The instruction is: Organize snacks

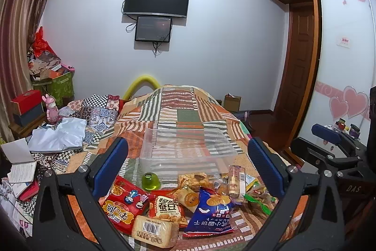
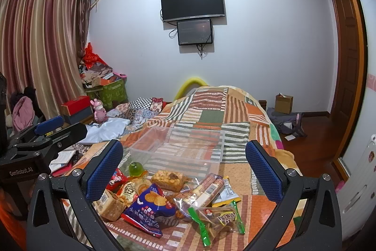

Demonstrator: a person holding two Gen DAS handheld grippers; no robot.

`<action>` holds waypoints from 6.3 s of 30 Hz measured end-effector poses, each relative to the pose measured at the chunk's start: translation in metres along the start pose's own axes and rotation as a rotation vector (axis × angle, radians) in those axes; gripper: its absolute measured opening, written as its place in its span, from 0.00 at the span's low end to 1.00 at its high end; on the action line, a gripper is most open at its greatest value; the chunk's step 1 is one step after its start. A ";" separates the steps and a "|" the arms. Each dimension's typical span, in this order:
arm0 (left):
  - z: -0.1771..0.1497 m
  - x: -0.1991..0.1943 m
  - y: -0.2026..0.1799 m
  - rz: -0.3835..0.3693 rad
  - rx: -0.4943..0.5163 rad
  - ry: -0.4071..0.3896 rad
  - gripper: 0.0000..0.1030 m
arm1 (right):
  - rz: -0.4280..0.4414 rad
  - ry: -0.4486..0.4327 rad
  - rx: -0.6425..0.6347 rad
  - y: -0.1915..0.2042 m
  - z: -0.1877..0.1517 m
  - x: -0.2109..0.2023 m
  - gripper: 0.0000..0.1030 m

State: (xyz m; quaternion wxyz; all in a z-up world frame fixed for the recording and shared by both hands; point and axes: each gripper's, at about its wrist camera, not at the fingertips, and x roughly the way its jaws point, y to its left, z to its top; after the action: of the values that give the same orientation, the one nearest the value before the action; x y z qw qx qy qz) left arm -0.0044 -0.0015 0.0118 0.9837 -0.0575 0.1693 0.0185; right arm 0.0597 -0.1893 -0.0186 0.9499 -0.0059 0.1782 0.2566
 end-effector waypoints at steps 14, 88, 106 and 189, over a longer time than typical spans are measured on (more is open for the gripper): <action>-0.005 0.004 -0.001 -0.006 0.005 0.004 1.00 | 0.003 0.003 0.004 -0.001 -0.001 0.001 1.00; -0.102 0.250 0.098 0.030 -0.050 0.733 0.57 | 0.040 0.614 0.213 -0.060 -0.081 0.157 0.69; -0.103 0.232 0.099 0.017 -0.112 0.720 0.45 | 0.072 0.576 0.228 -0.053 -0.078 0.150 0.42; -0.008 0.265 0.066 -0.018 -0.042 0.489 0.47 | 0.070 0.343 0.101 -0.057 0.032 0.204 0.37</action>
State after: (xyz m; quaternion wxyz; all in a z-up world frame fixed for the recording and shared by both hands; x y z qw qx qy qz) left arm 0.2388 0.0677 -0.0911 0.9123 -0.0821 0.4013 -0.0012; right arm 0.2625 -0.1364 -0.0624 0.8952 0.0045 0.3502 0.2755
